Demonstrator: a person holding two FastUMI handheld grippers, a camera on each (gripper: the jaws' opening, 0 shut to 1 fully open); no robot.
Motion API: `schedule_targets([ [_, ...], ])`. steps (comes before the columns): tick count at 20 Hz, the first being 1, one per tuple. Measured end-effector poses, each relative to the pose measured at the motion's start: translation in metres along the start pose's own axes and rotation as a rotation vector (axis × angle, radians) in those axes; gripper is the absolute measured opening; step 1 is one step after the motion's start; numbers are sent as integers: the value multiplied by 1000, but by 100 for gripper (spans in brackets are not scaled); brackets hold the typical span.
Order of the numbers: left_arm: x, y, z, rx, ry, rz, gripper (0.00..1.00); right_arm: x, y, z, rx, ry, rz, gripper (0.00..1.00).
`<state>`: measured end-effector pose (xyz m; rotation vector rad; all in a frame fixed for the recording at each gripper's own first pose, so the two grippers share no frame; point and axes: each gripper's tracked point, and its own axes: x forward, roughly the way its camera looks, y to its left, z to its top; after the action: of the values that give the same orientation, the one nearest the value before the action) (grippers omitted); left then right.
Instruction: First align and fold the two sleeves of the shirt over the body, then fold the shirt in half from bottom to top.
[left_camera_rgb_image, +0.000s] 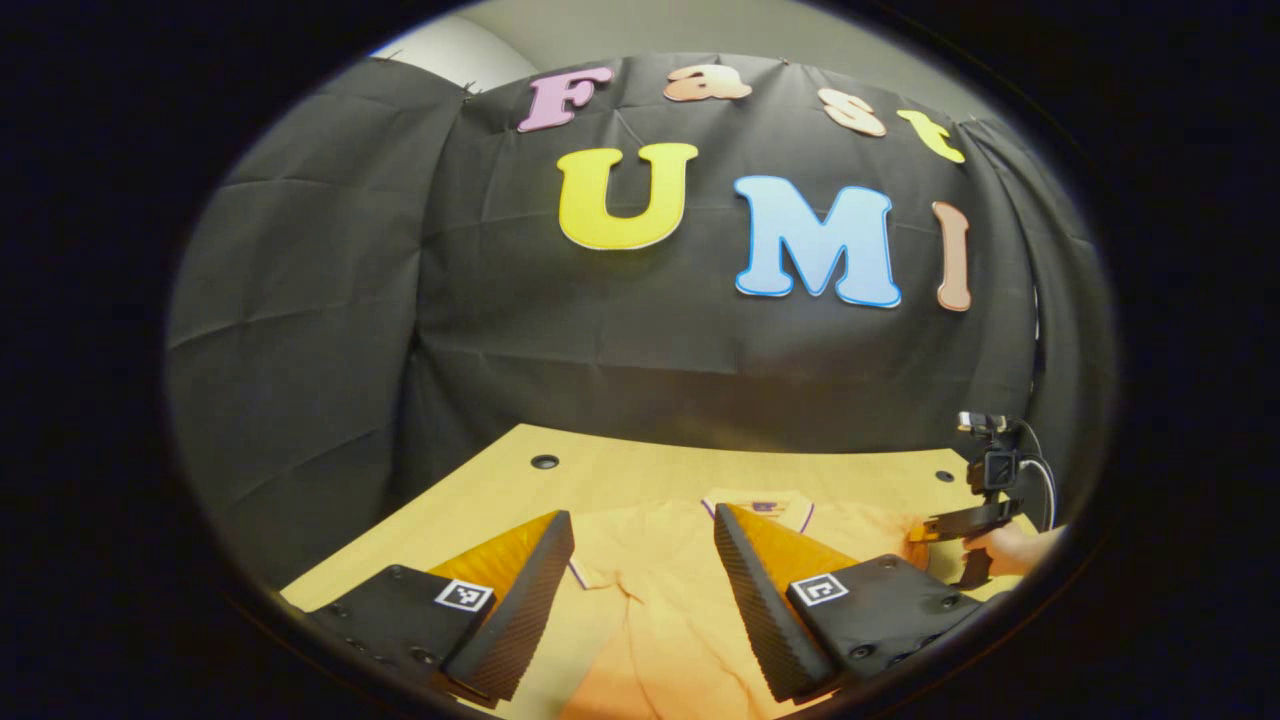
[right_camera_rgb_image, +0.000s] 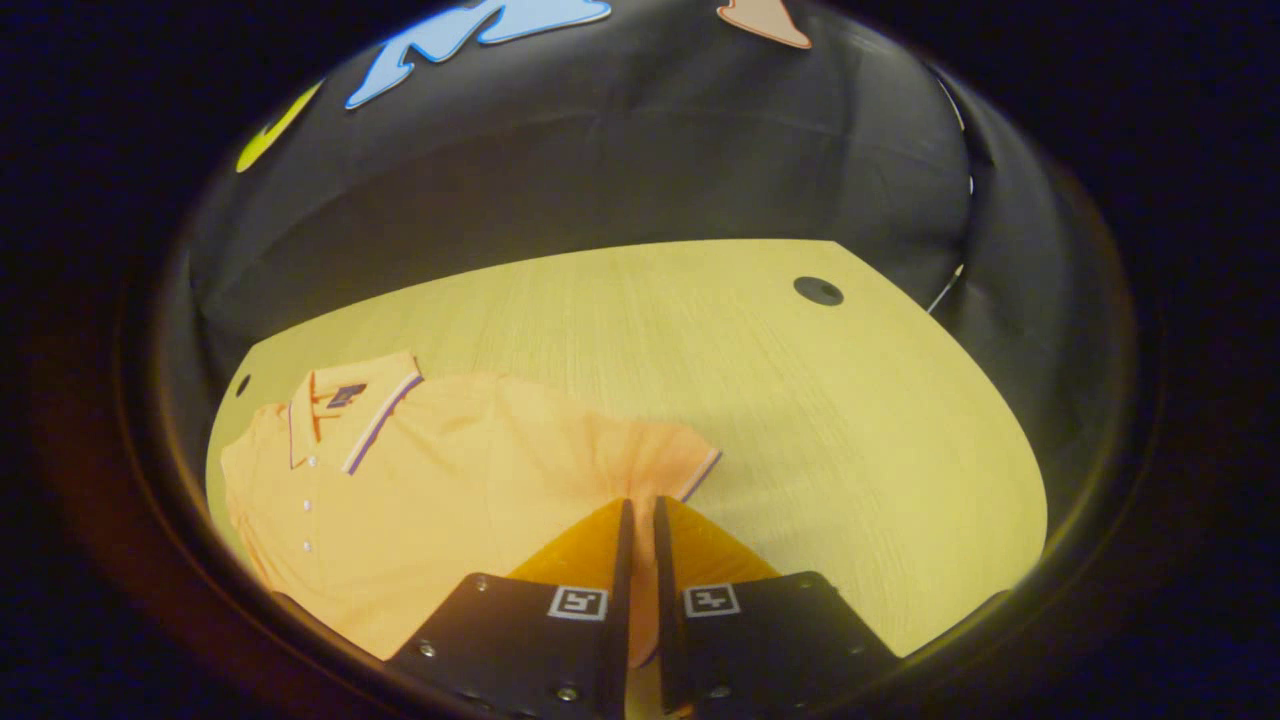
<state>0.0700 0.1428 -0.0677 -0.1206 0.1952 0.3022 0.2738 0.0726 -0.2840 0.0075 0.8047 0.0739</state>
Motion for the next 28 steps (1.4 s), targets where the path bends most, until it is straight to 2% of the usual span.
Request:
schedule_targets([
  [1,-2,1,-1,-3,0,4,94,-2,2,-1,-6,0,-1,13],
  [2,-3,3,-4,-7,4,7,94,1,2,1,-31,-12,-13,4],
  [5,-7,8,-5,-21,6,15,93,-4,7,3,-154,-20,-37,4],
  [9,-13,15,-6,-26,3,34,92,-29,20,24,-190,-106,-40,4],
  [14,-14,18,-11,-42,10,38,93,-56,67,33,-198,-155,86,3],
  [20,-20,31,-15,-46,11,63,92,-58,117,13,-273,-123,194,3],
  [23,-24,43,-19,-49,15,87,93,-54,130,2,-297,-98,222,4],
  [28,-27,58,-24,-53,27,107,93,-53,142,-7,-306,-69,252,10],
])
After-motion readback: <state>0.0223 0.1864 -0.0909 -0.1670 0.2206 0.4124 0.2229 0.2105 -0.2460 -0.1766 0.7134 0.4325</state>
